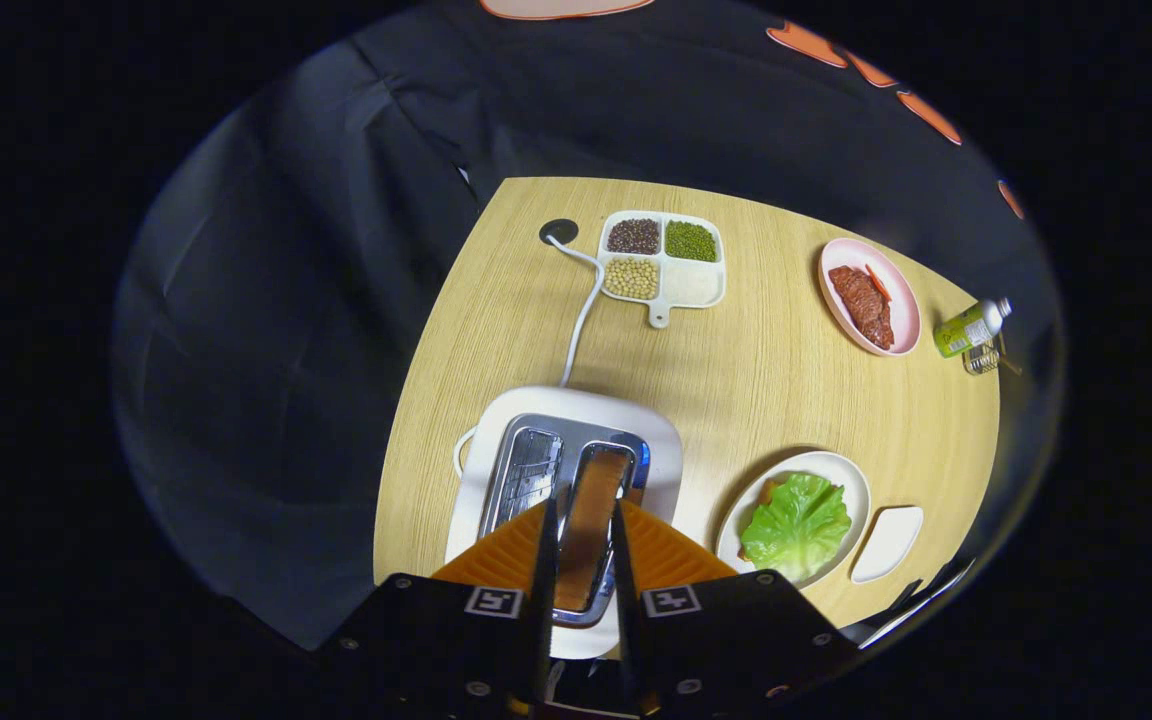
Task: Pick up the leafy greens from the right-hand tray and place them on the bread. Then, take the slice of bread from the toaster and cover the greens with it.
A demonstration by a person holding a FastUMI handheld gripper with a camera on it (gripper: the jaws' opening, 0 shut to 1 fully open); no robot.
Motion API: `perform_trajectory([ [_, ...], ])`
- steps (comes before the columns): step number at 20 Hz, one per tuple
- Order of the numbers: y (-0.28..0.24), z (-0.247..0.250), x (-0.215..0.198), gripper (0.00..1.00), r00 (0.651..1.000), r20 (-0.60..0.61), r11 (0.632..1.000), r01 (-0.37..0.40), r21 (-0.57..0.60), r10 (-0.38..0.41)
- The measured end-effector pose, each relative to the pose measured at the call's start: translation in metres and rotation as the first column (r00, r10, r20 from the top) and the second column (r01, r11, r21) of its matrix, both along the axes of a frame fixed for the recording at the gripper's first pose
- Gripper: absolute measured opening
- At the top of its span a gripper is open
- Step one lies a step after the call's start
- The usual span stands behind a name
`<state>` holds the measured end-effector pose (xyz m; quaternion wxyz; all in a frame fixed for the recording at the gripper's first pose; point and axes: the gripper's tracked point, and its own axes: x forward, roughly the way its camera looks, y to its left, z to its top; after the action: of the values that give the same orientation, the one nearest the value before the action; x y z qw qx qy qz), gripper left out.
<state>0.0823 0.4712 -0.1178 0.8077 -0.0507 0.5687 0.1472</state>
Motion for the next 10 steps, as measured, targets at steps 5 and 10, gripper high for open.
perform_trajectory([
  [5, -0.007, 0.012, -0.001, 0.1, 0.999, 0.003, 0.999, 0.037, 0.036, -0.038],
  [10, -0.015, 0.058, -0.006, 0.07, 0.998, 0.049, 0.992, 0.034, 0.12, -0.04],
])
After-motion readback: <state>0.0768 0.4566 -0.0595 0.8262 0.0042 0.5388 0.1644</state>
